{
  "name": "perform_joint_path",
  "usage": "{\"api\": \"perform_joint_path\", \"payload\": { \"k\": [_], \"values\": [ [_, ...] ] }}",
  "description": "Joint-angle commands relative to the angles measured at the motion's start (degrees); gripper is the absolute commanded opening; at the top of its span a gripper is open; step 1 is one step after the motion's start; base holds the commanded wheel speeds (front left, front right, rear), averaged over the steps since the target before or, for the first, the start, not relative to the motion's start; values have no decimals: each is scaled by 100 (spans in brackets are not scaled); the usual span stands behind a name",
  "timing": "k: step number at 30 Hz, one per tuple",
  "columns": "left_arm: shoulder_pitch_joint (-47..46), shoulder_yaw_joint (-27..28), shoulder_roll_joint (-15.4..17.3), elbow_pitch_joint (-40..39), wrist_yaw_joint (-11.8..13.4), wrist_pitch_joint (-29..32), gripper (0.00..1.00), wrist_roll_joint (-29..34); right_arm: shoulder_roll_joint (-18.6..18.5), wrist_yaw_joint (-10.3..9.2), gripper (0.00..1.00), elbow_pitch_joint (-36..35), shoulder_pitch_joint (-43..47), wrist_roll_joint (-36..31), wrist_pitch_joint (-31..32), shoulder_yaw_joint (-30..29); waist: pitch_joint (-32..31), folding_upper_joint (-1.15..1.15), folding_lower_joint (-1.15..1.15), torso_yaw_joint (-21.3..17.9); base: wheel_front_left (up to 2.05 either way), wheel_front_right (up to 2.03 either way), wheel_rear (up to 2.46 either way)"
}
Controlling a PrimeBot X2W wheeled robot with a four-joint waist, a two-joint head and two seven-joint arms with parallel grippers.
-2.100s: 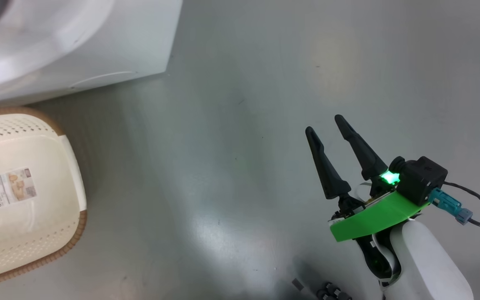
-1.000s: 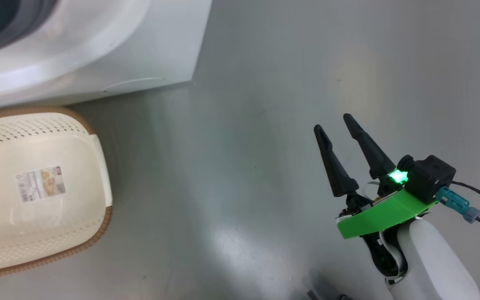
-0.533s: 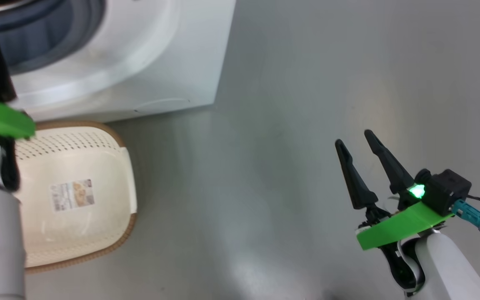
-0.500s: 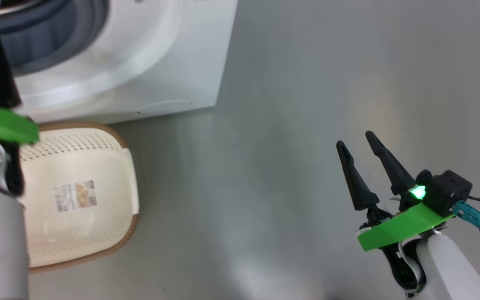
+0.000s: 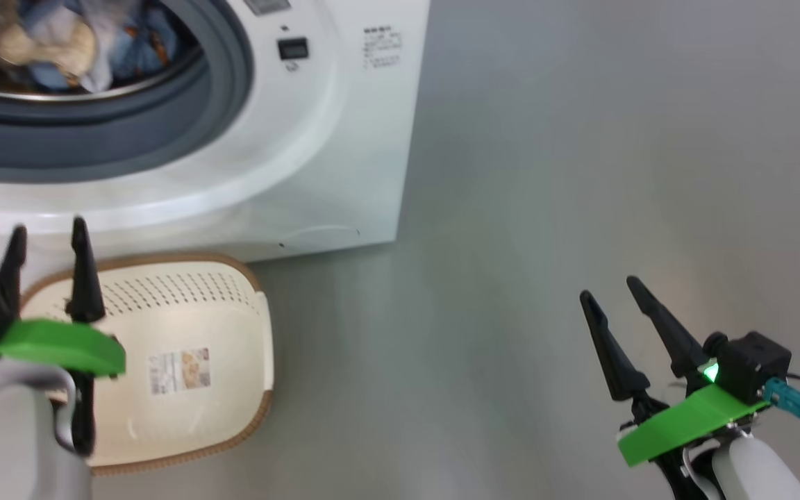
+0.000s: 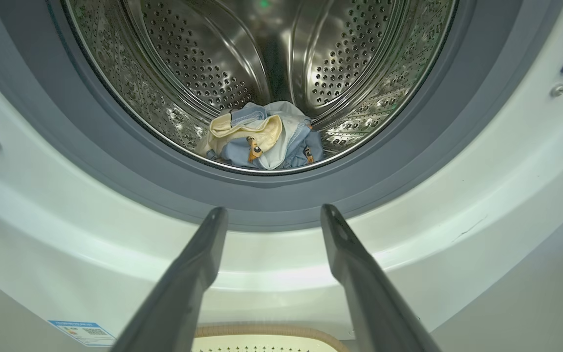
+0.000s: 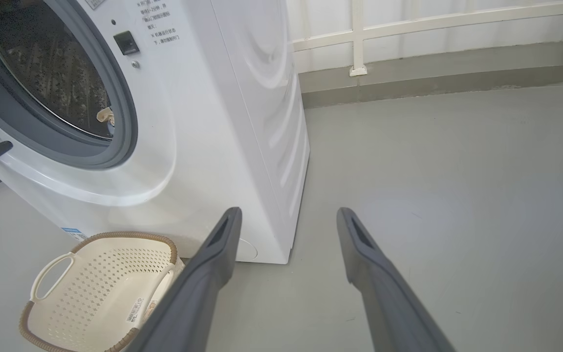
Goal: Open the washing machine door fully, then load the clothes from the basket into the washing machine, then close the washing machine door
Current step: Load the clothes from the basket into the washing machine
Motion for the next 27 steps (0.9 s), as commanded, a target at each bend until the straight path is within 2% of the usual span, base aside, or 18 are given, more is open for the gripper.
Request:
{"api": "perform_joint_path", "payload": {
  "k": [1,12,27],
  "values": [
    [242,146,122,-221,-16,-24,100,41,-90,9,100,-100,190,41,-26,57,-359,0,0,199,0,0,0],
    [1337,234,-13,-707,-16,-24,100,49,-235,9,100,-51,553,107,-26,30,-968,0,0,305,0,0,0],
    [2361,229,-77,-1300,-16,-24,100,21,-295,9,100,-96,1013,131,-26,-169,-1334,0,0,418,0,0,0]
  ]
}}
